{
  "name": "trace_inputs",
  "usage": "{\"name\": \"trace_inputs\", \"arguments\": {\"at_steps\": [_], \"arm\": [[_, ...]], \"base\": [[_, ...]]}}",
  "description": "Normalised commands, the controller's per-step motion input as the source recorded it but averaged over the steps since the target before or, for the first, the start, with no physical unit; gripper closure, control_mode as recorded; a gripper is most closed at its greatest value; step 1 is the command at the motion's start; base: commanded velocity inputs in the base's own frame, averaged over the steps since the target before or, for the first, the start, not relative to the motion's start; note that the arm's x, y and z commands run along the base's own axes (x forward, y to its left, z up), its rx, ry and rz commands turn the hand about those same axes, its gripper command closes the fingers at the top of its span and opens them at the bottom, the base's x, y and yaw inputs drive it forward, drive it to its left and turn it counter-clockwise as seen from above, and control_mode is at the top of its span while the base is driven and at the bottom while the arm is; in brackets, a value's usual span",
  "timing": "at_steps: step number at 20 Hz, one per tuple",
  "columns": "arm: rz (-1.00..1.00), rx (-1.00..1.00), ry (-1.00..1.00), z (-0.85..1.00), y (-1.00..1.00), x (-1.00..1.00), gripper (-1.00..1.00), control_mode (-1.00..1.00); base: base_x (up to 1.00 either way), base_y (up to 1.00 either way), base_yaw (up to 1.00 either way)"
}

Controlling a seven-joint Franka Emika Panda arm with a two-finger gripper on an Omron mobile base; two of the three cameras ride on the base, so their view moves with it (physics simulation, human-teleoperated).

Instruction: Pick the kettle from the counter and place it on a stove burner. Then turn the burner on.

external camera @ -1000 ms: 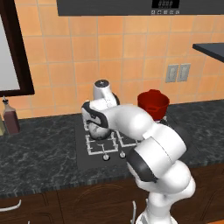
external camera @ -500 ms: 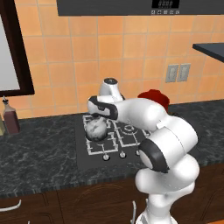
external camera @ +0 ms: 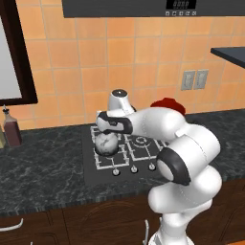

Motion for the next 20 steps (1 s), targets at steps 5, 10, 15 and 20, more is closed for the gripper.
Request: {"name": "trace_inputs", "arguments": {"at_steps": [5,10,15,20], "arm": [[0.0,0.0,0.0,0.0,0.0,0.0,-1.0,-1.0],[0.0,0.01,-0.02,0.15,0.0,0.0,-1.0,-1.0],[0.04,0.03,-0.12,0.51,-0.14,-0.65,-1.0,-1.0],[0.19,0.0,0.0,-0.01,-0.43,-1.0,-1.0,-1.0]], "base": [[0.0,0.0,0.0],[0.0,0.0,0.0],[0.0,0.0,0.0],[0.0,0.0,0.0]]}}
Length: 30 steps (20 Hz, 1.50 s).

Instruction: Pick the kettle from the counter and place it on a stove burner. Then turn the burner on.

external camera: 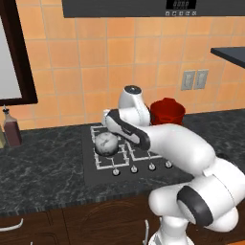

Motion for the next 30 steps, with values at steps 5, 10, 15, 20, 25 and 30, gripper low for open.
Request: {"name": "trace_inputs", "arguments": {"at_steps": [5,10,15,20,25,30], "arm": [[0.32,-0.12,0.04,-0.49,0.03,-1.0,-1.0,-1.0],[0.2,-0.14,0.01,-0.39,0.5,-0.46,-1.0,-1.0],[0.01,-0.15,0.0,-0.54,0.01,0.01,-1.0,-1.0],[0.01,-0.01,0.01,-0.26,0.04,0.19,-1.0,-1.0],[0.0,0.0,0.0,-0.05,0.02,0.25,-1.0,-1.0],[0.0,0.0,0.01,-0.14,0.13,0.17,-1.0,-1.0]], "base": [[0.0,0.0,0.0],[0.0,0.0,0.0],[0.0,0.0,0.0],[0.0,0.0,0.0],[0.0,0.0,0.0],[0.0,0.0,0.0]]}}
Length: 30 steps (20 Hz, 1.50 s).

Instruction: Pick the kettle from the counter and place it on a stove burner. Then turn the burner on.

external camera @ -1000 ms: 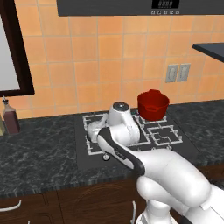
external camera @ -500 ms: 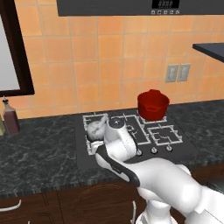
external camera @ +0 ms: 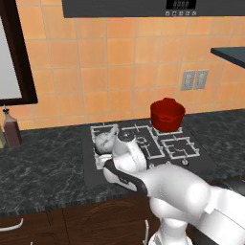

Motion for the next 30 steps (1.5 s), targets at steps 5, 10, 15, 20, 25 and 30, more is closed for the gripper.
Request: {"name": "trace_inputs", "arguments": {"at_steps": [5,10,15,20,25,30], "arm": [[0.0,-0.06,0.07,-0.42,0.16,0.11,-1.0,-1.0],[0.0,-0.01,0.0,-0.05,0.0,0.28,-1.0,-1.0],[0.0,-0.02,0.01,-0.23,0.0,0.16,-1.0,-1.0],[0.0,-0.01,0.0,-0.1,0.0,0.0,-1.0,-1.0],[0.0,0.0,0.0,0.0,0.0,0.0,1.0,-1.0],[0.0,0.0,0.0,0.0,0.0,0.0,1.0,-1.0]], "base": [[0.0,0.0,0.0],[0.0,0.0,0.0],[0.0,0.0,0.0],[0.0,0.0,0.0],[0.0,0.0,0.0],[0.0,0.0,0.0]]}}
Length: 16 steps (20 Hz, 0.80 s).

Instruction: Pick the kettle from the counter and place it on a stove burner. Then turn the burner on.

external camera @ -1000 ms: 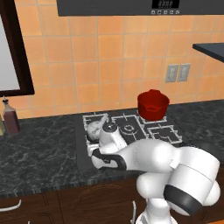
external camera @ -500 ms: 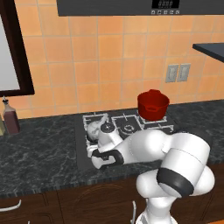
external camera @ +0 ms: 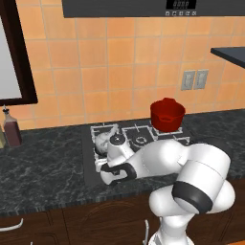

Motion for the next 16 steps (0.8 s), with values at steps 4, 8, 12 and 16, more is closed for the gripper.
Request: {"name": "trace_inputs", "arguments": {"at_steps": [4,8,12,16], "arm": [[0.02,0.0,0.0,0.0,0.0,0.0,1.0,-1.0],[0.1,0.0,0.0,0.0,0.0,0.0,1.0,-1.0],[0.12,0.0,0.0,0.0,0.0,0.0,1.0,-1.0],[0.12,0.0,0.0,0.0,0.0,0.0,1.0,-1.0]], "base": [[0.0,0.0,0.0],[0.0,0.0,0.0],[0.0,0.0,0.0],[0.0,0.0,0.0]]}}
